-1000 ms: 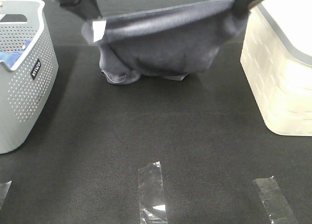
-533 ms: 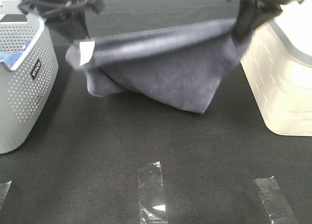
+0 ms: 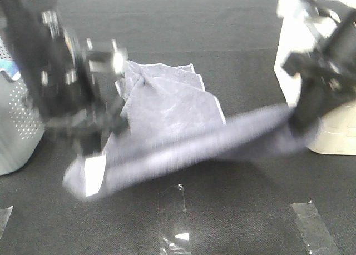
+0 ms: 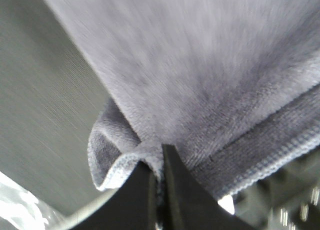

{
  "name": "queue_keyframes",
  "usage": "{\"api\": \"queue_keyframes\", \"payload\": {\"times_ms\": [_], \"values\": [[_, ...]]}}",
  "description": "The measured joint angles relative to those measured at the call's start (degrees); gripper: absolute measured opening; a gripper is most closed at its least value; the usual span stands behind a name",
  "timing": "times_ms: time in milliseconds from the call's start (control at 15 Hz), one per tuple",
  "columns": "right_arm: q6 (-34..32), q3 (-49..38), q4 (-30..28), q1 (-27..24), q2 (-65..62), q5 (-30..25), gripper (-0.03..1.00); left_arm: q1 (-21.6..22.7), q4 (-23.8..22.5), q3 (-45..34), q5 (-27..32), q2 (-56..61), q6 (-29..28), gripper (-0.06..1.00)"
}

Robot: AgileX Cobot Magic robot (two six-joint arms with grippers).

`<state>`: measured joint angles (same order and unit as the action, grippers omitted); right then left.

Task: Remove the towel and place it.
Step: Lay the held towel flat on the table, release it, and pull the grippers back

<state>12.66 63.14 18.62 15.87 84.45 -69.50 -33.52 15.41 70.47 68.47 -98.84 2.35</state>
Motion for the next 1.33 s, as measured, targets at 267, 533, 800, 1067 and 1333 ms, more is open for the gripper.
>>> {"api": "queue_keyframes", "payload": {"times_ms": [267, 533, 800, 1067, 1333], "values": [[0.0, -12.8, 2.2, 0.0, -6.5, -0.1, 0.00, -8.0, 0.1, -8.2, -0.8, 4.6, -6.0, 0.00], [0.0, -21.8, 5.3, 0.0, -12.4, -0.2, 0.00, -16.3, 2.1, -16.9, -3.0, 10.7, -15.8, 0.00], [0.0, -27.0, 6.7, 0.0, -17.9, -0.2, 0.00, -22.2, 2.5, -18.4, -3.1, 11.8, -21.1, 0.00], [-0.3, -27.3, 5.8, 0.0, -18.1, -0.2, 0.16, -22.3, 1.1, -18.7, -1.0, 11.8, -23.6, 0.07], [-1.0, -27.3, 4.9, -0.1, -18.1, -0.1, 0.68, -22.3, 0.4, -19.0, 0.9, 11.8, -23.9, 0.54]]}}
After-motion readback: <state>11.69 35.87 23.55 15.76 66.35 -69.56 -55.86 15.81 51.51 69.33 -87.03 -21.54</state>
